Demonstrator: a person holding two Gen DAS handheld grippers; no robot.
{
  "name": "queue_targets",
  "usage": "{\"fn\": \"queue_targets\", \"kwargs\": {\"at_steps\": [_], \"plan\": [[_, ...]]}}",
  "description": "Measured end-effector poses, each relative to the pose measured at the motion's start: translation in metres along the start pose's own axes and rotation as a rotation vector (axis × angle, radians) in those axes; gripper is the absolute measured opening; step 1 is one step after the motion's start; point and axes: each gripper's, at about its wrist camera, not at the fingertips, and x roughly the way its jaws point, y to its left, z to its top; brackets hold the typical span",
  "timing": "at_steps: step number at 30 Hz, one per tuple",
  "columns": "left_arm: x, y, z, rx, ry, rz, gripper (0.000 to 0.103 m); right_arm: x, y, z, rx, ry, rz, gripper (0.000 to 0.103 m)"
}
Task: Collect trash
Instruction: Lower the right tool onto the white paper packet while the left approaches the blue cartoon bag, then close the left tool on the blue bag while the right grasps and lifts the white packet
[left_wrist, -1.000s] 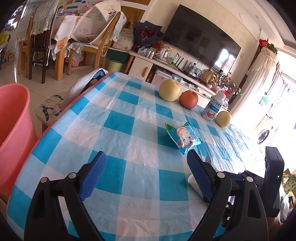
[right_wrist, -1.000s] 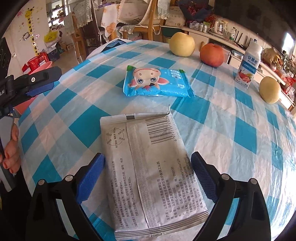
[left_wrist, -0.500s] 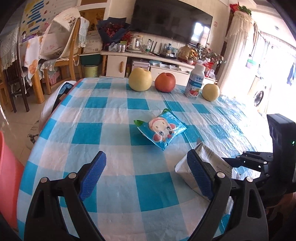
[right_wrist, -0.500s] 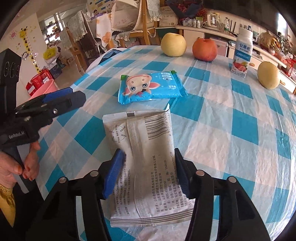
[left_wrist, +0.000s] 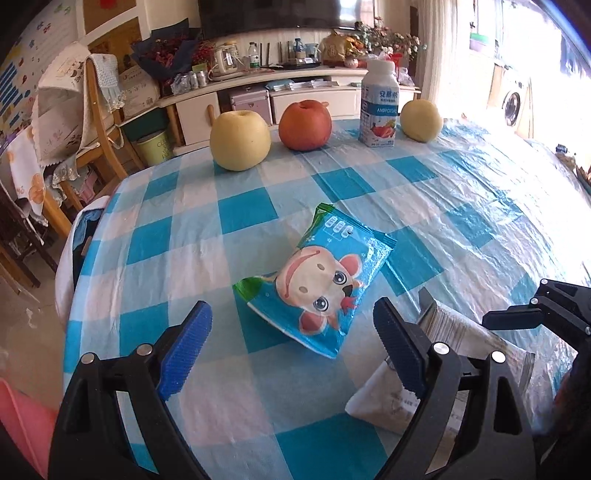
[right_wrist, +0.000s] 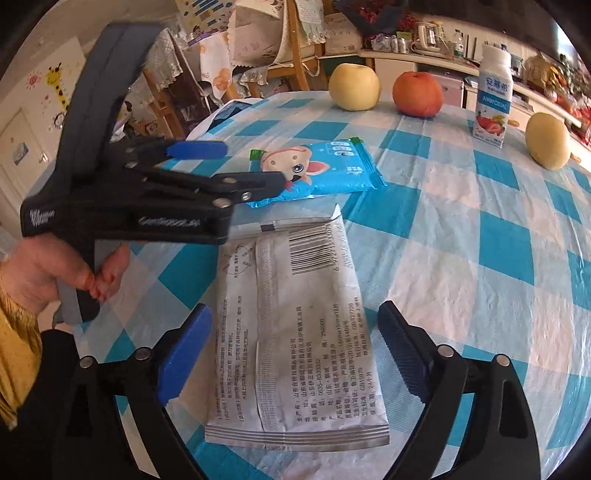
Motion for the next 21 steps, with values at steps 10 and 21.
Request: {"fn": "queue_targets", "kwargs": {"at_steps": [10, 21], "plan": [[0.04, -0.01, 0.022, 0.14, 0.107, -0.028, 0.09, 0.003, 0.005, -0.003, -0.075, -0.003, -0.063, 0.08], [0.053, -0.011, 0.035, 0.021, 0.072, -0.107, 0.069, -0.005, -0.014, -0.002, -0.006, -0.019, -0.036, 0.045]]}}
